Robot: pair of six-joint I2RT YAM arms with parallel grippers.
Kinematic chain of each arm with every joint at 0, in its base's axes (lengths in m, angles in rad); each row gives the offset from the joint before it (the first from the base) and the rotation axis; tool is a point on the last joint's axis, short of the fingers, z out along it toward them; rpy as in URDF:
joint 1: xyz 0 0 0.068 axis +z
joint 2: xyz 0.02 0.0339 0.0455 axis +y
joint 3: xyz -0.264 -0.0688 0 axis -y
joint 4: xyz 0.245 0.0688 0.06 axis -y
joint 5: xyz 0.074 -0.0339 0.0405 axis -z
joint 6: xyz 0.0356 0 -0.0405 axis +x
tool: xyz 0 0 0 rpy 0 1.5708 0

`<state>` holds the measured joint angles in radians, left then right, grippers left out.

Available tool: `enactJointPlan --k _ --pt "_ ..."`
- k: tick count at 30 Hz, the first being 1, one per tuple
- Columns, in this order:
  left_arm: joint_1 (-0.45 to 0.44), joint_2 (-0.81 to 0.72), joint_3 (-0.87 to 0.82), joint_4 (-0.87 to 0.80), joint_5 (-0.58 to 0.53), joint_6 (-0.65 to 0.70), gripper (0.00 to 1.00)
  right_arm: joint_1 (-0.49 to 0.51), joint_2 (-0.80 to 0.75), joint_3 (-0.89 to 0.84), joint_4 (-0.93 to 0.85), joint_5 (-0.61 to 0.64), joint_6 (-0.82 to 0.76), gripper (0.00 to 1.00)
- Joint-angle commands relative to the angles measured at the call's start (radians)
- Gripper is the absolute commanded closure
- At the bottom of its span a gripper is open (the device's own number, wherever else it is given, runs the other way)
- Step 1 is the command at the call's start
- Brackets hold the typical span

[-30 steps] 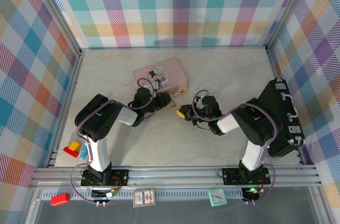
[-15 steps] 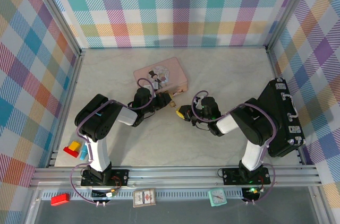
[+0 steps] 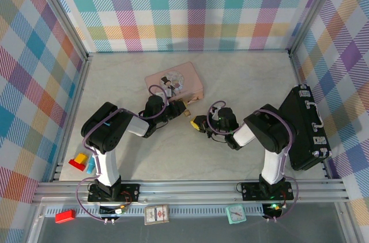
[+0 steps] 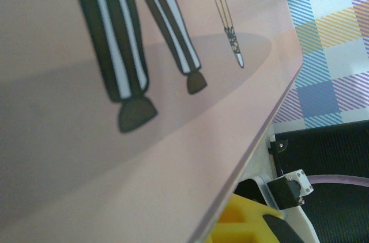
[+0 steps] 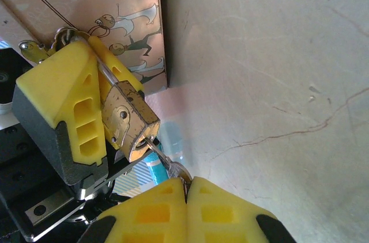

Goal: Unlock the padlock with the key

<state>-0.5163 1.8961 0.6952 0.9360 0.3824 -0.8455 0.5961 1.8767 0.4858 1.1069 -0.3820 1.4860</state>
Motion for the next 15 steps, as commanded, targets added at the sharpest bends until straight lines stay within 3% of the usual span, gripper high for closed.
enactJointPlan --k 1,15 --pt "-0.030 0.029 -0.030 -0.026 0.126 -0.142 0.90 0.005 0.009 -0.010 0.056 0.014 0.016 1.00" --pt "-0.030 0.026 -0.037 -0.012 0.126 -0.147 0.90 -0.005 0.045 -0.003 0.120 0.008 0.069 1.00"
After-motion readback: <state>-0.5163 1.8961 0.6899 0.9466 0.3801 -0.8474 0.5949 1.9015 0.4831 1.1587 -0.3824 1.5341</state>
